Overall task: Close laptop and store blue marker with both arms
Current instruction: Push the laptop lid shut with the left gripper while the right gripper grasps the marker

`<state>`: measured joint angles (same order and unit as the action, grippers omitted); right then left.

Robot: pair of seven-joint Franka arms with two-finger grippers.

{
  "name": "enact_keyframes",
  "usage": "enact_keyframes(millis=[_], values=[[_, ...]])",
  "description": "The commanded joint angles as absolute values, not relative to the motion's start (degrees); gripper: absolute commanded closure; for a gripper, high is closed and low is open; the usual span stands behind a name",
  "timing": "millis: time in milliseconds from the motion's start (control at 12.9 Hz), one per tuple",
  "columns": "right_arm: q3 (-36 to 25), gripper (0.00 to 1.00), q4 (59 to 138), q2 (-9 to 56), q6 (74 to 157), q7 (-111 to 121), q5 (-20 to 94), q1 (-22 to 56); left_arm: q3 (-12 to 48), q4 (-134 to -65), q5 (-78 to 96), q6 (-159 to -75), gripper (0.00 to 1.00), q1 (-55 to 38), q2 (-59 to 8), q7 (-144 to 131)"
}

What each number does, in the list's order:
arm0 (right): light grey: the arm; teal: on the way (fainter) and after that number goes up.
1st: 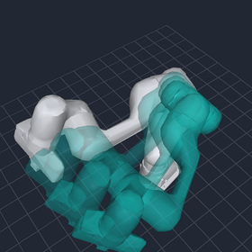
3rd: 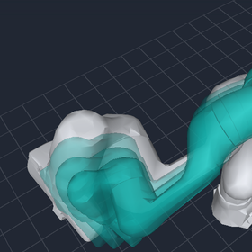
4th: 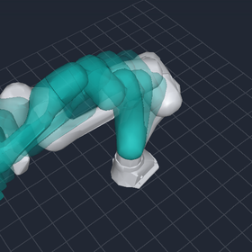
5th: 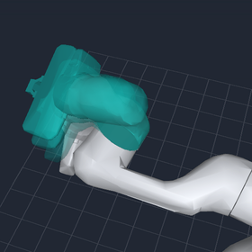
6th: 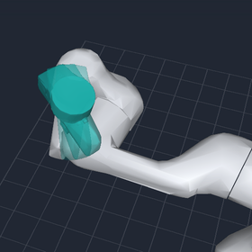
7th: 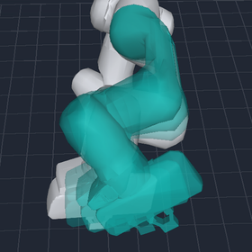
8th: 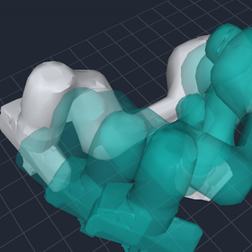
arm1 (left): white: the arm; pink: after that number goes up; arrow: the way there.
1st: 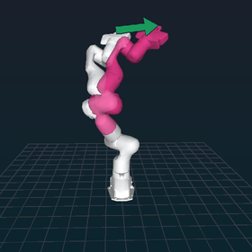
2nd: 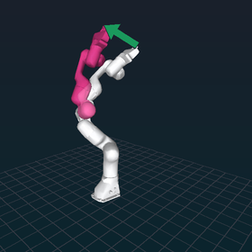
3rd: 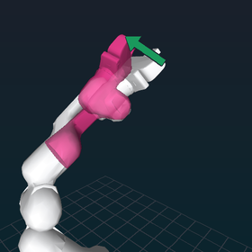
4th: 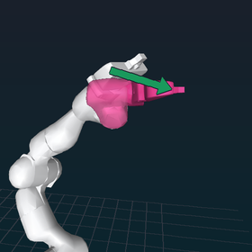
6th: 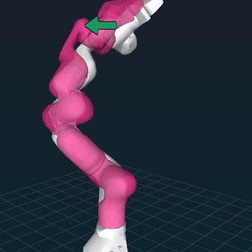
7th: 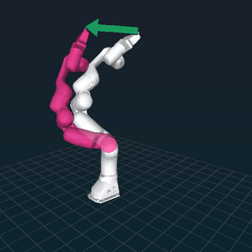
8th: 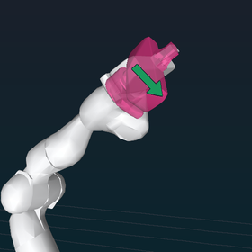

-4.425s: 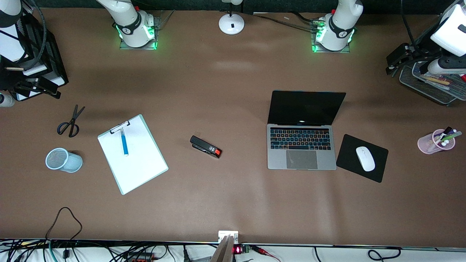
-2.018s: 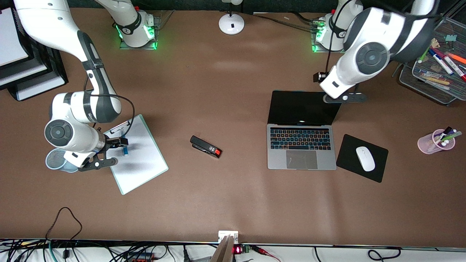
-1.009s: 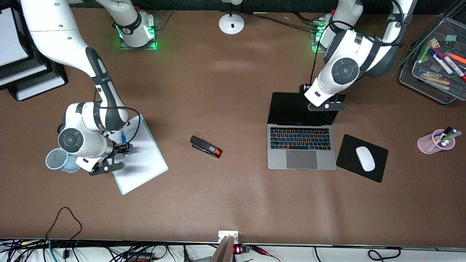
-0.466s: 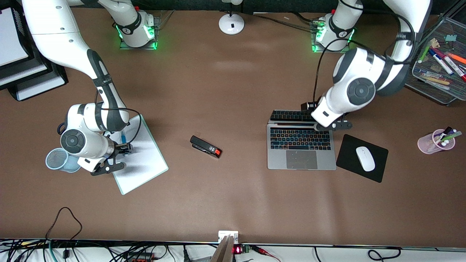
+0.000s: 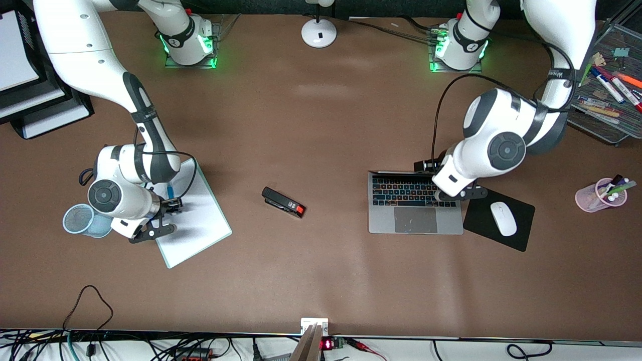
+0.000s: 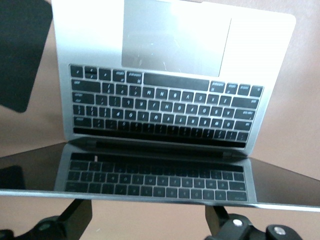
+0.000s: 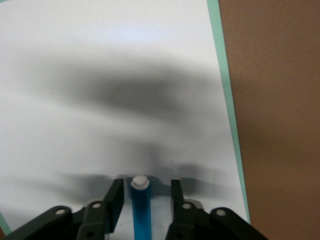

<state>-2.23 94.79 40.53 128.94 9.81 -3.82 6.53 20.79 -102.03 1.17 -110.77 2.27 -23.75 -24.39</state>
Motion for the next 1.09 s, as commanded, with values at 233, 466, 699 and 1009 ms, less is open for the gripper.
enact_keyframes(millis=[233,466,699,1009], values=[[-1.8,0.62,94.0,41.0,129.0,11.3,-2.7,6.2,21.0,-97.2,0.7,-117.1,0.00,2.2,-31.1,-24.6],[-1.8,0.65,94.0,41.0,129.0,11.3,-2.7,6.2,20.9,-94.9,0.8,-118.9,0.00,2.2,-34.7,-24.2],[-1.8,0.68,94.0,41.0,128.8,11.3,-2.6,6.4,20.8,-93.5,0.8,-119.8,0.00,2.2,-37.9,-24.0],[-1.8,0.70,94.0,41.0,128.8,11.2,-2.6,6.5,20.3,-91.1,0.9,-119.9,0.00,2.1,-42.3,-23.9]])
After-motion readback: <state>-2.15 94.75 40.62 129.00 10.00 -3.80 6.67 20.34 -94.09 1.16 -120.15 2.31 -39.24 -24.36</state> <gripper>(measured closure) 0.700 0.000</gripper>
